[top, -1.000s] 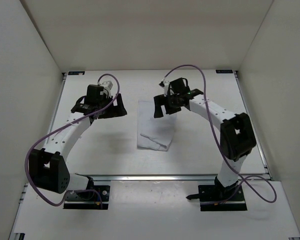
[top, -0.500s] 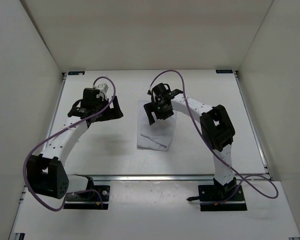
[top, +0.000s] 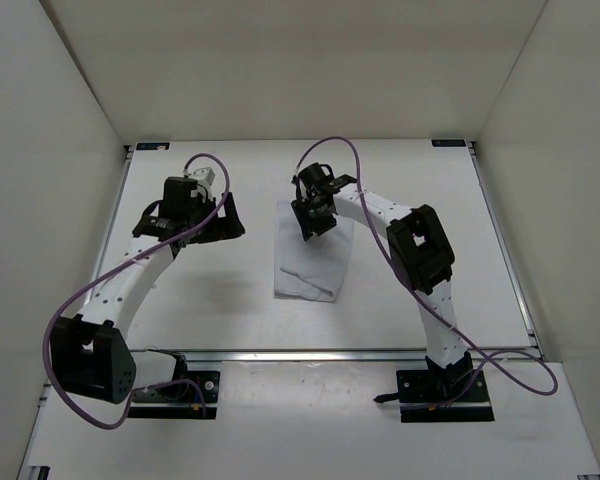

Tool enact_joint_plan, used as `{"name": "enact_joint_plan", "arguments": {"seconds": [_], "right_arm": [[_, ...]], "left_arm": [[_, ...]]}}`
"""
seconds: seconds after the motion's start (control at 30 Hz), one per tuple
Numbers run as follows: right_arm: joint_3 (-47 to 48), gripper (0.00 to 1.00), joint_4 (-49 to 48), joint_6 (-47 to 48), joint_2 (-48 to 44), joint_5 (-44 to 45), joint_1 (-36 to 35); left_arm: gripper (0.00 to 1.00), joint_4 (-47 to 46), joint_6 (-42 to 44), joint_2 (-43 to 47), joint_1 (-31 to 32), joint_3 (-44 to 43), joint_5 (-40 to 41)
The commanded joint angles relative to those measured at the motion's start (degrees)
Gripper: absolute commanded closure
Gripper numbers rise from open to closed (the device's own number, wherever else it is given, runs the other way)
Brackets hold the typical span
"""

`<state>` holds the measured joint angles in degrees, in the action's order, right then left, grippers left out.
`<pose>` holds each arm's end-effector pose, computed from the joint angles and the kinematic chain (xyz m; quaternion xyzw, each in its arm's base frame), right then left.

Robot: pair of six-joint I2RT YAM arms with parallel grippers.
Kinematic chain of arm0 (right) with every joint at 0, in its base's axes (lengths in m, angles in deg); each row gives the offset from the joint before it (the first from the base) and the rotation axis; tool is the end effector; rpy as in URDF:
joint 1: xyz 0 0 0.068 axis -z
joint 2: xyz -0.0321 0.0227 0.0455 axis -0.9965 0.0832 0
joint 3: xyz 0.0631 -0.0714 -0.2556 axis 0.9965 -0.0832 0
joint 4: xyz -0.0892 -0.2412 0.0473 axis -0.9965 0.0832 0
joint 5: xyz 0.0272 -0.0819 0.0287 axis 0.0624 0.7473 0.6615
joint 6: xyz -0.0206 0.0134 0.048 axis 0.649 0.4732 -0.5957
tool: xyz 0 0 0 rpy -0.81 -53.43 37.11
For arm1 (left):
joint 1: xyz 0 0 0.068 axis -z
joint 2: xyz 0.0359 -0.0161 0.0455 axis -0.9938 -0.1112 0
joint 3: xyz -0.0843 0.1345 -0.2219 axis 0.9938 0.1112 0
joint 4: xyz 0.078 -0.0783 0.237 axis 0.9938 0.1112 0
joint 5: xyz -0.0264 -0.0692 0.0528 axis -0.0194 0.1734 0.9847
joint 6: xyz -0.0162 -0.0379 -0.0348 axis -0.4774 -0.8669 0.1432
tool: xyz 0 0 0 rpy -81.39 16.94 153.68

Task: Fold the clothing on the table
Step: Flatten the skirt out

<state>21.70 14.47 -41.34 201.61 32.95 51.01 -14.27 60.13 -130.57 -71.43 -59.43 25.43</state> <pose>0.3896 0.2683 0.1824 -0.2342 0.9430 0.1182 0.2049 0.2640 -0.0630 0.2816 -0.0212 0.9270 -0.1704 0.3334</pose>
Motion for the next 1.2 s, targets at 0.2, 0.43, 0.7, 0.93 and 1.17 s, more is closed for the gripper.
{"name": "enact_joint_plan", "arguments": {"seconds": [0.2, 0.43, 0.7, 0.93, 1.17], "right_arm": [[-0.7, 0.99, -1.5, -1.4, -2.0, 0.1, 0.1], [6.3, 1.0, 1.4, -2.2, -8.3, 1.9, 2.9], [-22.4, 1.0, -9.5, -6.7, -39.5, 3.1, 15.7], [-49.2, 0.17, -8.8, -7.8, -55.8, 0.7, 27.6], [-52.4, 0.11, -11.9, -11.9, -61.5, -3.5, 28.4]], "left_arm": [[0.01, 0.7, 0.8, 3.8, 0.1, 0.7, 1.1], [0.02, -0.7, 0.1, 5.0, -0.4, 1.6, 0.2], [0.01, -4.9, -0.5, 3.7, 0.4, 2.9, -2.7], [0.01, -6.8, -1.1, -1.0, 5.6, 1.8, -6.0], [0.02, -7.0, -0.6, -6.0, 8.7, -0.9, -7.5]]}}
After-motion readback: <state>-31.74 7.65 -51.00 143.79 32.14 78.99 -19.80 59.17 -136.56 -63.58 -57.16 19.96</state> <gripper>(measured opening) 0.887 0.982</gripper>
